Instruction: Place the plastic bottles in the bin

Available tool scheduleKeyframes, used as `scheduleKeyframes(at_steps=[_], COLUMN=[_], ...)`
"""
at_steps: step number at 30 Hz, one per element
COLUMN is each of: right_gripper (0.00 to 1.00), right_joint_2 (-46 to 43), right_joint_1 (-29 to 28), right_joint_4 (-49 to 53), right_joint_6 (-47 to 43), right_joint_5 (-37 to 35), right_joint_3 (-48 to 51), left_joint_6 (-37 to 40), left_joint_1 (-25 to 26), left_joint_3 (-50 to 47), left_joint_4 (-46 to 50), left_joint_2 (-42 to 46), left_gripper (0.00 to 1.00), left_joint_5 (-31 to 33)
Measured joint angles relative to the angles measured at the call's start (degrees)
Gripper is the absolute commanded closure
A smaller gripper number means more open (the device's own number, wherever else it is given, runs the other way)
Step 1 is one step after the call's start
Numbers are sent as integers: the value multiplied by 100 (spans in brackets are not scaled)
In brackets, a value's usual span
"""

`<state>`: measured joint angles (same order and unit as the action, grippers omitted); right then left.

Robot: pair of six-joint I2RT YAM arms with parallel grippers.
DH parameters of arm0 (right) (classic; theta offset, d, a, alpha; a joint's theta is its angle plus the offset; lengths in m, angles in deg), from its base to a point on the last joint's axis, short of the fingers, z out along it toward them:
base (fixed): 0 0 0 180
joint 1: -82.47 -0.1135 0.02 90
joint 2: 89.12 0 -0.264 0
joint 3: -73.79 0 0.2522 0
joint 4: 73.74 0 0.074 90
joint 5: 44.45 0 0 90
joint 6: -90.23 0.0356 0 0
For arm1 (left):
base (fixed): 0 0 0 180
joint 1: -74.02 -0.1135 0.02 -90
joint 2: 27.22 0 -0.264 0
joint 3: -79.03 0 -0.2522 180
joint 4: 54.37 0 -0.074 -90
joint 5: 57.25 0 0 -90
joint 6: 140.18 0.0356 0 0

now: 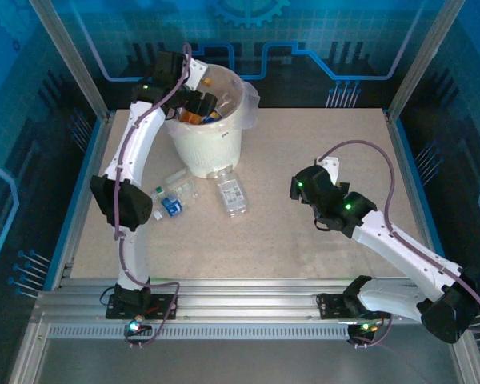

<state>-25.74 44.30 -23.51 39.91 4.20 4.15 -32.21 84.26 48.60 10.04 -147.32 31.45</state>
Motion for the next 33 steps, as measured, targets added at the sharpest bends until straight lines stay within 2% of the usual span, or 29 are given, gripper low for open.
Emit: scheduleKeyframes(at_steps=[5, 10, 13, 22, 28, 33], right_gripper=[0, 0, 0, 0, 0, 0], right_joint_2=[0, 0, -7, -164, -286, -289], right_joint_1=[0, 0, 0, 0, 0, 11], right_joint_4=[2, 0, -2, -2, -7, -4], right_joint_6=[0, 0, 0, 0, 20, -9], right_joint_5=[0, -2, -2, -4, -4, -9], right_joint_3=[0, 0, 0, 13, 146, 153], left_joint_6=[-87, -367, -599, -916, -1255, -1825], left_joint_1=[0, 4, 4, 4, 9, 9], left_joint_3=[46, 9, -369, -2594, -5305, -6874], left_joint_4=[-42, -175, -448, -1462, -1864, -1821], left_joint_2=[2, 116, 540, 2879, 4760, 5670], left_gripper=[1, 1, 1, 1, 1, 1], left_joint_5=[-2, 2, 2, 103, 485, 514])
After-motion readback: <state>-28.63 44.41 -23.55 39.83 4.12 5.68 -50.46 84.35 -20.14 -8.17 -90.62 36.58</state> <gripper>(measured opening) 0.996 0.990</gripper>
